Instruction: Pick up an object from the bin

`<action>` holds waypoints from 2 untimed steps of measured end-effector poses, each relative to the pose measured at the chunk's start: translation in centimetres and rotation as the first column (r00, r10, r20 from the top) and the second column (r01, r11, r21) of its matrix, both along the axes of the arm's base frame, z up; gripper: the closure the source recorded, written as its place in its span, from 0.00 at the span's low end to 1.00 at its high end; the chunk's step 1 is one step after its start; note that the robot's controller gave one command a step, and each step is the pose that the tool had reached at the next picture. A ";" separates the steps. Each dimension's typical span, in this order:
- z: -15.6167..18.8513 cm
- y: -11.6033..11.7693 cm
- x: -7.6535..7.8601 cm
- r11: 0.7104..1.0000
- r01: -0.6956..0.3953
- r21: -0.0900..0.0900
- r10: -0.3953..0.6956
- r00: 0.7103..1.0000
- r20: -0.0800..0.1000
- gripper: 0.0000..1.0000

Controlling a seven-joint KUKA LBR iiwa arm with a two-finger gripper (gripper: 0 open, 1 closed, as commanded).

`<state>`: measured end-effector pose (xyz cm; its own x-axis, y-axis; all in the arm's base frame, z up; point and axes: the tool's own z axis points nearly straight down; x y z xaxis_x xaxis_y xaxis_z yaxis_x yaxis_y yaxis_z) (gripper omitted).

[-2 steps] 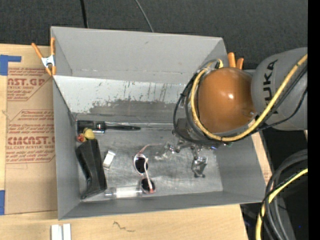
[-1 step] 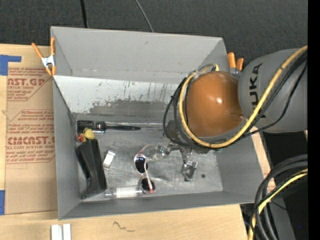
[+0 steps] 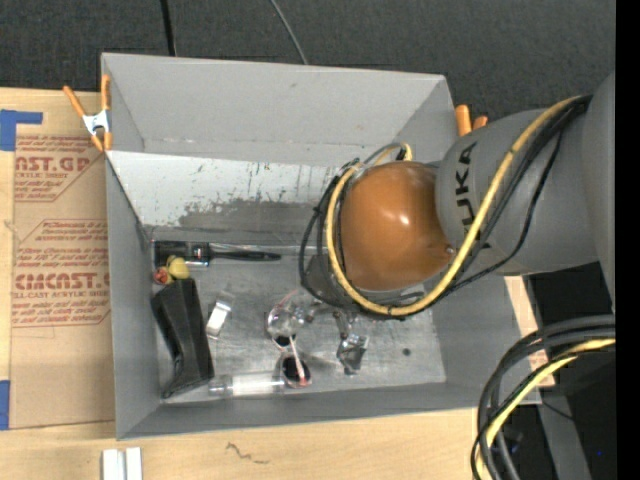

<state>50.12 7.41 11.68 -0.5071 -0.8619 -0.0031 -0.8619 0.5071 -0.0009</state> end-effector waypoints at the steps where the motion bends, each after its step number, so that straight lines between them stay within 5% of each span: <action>1: -4.3 2.3 0.4 0.946 0.324 0.010 -0.324 0.946 0.010 1.00; 2: -4.3 2.3 0.4 0.946 0.324 0.010 -0.324 0.946 0.010 1.00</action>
Offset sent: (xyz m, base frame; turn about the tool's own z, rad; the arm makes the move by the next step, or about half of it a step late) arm 0.0000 0.0000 0.0000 0.0000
